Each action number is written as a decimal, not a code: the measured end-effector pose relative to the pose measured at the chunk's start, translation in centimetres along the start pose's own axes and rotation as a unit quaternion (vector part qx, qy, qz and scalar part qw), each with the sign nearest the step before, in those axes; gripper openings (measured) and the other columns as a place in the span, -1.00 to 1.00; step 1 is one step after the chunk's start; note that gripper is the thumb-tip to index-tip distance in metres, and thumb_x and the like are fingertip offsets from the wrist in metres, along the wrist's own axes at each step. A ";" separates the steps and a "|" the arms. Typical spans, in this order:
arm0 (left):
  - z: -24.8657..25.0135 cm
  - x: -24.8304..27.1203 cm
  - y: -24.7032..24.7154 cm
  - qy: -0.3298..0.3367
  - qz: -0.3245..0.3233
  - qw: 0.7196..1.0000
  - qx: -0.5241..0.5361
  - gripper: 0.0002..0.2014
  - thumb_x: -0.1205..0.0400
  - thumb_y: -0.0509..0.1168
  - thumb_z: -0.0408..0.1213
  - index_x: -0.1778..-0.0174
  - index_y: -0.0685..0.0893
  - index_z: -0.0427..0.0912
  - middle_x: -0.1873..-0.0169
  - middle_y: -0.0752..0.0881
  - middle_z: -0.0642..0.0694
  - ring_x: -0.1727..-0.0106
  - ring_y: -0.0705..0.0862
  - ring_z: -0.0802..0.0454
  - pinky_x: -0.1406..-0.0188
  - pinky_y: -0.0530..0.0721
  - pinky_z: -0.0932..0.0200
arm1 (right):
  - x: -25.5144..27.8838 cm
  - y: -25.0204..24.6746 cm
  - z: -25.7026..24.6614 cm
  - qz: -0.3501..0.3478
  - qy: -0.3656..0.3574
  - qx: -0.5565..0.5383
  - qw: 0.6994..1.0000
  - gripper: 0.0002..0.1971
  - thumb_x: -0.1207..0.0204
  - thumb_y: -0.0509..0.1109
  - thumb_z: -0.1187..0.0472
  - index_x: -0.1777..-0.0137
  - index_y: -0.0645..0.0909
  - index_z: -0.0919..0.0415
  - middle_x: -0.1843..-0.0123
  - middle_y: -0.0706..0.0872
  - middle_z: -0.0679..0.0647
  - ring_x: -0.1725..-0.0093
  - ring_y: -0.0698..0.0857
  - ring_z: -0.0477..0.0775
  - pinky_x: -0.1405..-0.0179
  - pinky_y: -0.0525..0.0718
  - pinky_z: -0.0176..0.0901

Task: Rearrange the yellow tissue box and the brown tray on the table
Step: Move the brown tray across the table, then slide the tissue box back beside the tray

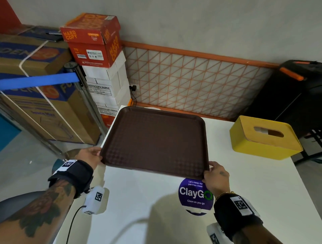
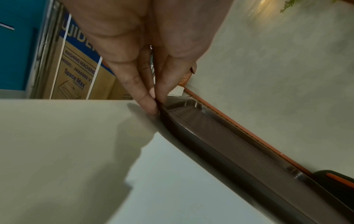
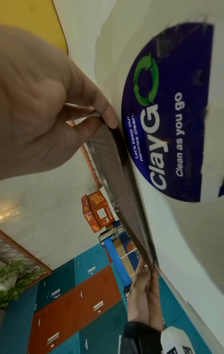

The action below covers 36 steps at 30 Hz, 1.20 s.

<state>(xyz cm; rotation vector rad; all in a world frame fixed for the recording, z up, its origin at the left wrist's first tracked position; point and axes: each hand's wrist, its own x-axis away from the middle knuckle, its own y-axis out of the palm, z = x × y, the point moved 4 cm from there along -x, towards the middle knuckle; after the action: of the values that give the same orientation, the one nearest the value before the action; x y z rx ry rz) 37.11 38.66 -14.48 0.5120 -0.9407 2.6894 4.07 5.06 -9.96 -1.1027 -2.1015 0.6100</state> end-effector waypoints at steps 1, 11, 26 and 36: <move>-0.2 -0.3 0.0 0.002 0.001 1.000 -0.004 -0.65 -0.40 0.41 -0.58 0.26 0.72 0.06 0.00 0.81 -0.32 -0.06 0.77 -0.31 -0.27 0.68 -0.25 | -0.1 0.1 0.1 -0.002 0.002 0.001 1.000 -0.67 -0.60 0.29 0.40 -0.36 0.58 0.35 -0.12 0.80 0.36 0.04 0.74 0.24 0.37 0.63 -0.23; 5.1 5.1 -0.4 0.048 0.059 0.991 -0.111 -0.66 -0.46 0.43 -0.32 -0.17 0.73 -0.16 -0.12 0.79 -0.25 -0.17 0.71 -0.32 -0.29 0.64 -0.13 | -1.0 -1.4 0.3 -0.005 0.000 -0.019 1.000 -0.60 -0.53 0.38 0.20 -0.36 0.59 0.29 -0.02 0.85 0.24 -0.19 0.77 0.34 -0.32 0.68 0.26; 22.5 21.3 22.0 0.254 -0.192 0.948 0.014 -0.75 -0.45 0.45 -0.32 -0.04 0.78 -0.05 0.16 0.81 0.03 0.02 0.77 0.10 -0.31 0.64 0.10 | -8.9 -24.2 6.6 0.172 0.065 -0.076 0.980 -0.52 -0.25 0.30 -0.19 -0.17 0.60 -0.08 -0.19 0.73 0.18 -0.27 0.71 0.31 -0.26 0.72 0.28; 28.0 25.9 33.7 0.206 -0.197 0.958 0.010 -0.50 -0.46 0.44 -0.20 -0.35 0.60 -0.12 -0.26 0.73 -0.12 -0.25 0.69 -0.04 -0.31 0.58 0.09 | -12.7 -28.7 9.8 0.084 0.091 -0.022 0.992 -0.37 -0.60 0.29 -0.02 -0.63 0.31 0.18 -0.62 0.43 0.25 -0.58 0.43 0.32 -0.50 0.41 0.09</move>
<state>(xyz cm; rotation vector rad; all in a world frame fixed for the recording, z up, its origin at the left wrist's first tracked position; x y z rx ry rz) 8.99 -1.94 -2.19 0.1115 -0.6163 2.3118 -13.08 -21.78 -1.78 -1.3194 -1.8864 0.5225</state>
